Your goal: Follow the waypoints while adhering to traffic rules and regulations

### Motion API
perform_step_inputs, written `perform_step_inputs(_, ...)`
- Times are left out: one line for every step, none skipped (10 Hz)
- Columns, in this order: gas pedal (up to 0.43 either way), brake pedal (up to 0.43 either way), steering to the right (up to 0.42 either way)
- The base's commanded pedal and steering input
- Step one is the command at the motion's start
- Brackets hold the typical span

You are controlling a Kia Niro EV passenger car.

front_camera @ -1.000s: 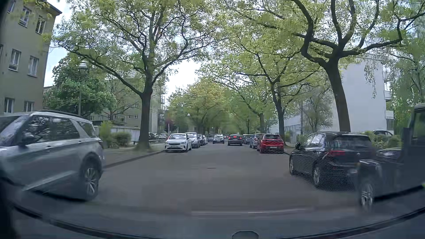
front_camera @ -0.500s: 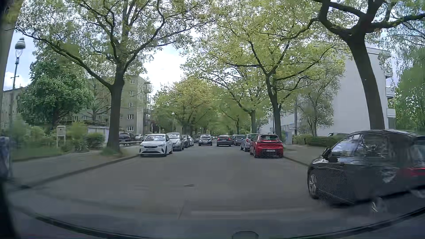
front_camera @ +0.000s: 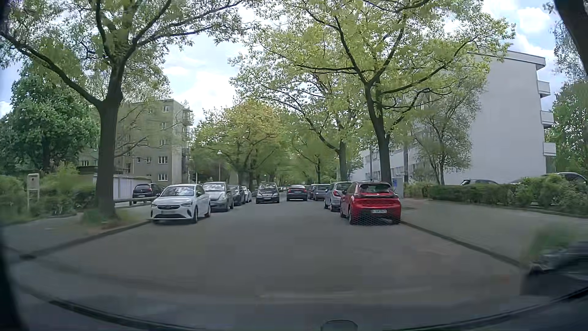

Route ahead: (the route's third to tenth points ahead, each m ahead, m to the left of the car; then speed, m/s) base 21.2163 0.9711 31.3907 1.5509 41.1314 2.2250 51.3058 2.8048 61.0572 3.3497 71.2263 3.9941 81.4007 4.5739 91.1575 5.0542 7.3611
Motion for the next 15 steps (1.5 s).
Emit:
perform_step_inputs(0.220, 0.024, 0.009)
perform_step_inputs(0.220, 0.024, 0.008)
perform_step_inputs(0.220, 0.024, 0.000)
perform_step_inputs(0.220, 0.024, -0.020)
perform_step_inputs(0.220, 0.024, -0.030)
perform_step_inputs(0.220, 0.024, -0.031)
perform_step_inputs(0.220, 0.024, -0.032)
perform_step_inputs(0.228, 0.024, -0.035)
perform_step_inputs(0.228, 0.024, -0.035)
perform_step_inputs(0.228, 0.024, -0.035)
perform_step_inputs(0.228, 0.024, -0.033)
perform_step_inputs(0.228, 0.024, -0.023)
perform_step_inputs(0.228, 0.024, -0.015)
perform_step_inputs(0.228, 0.024, -0.018)
perform_step_inputs(0.228, 0.024, -0.022)
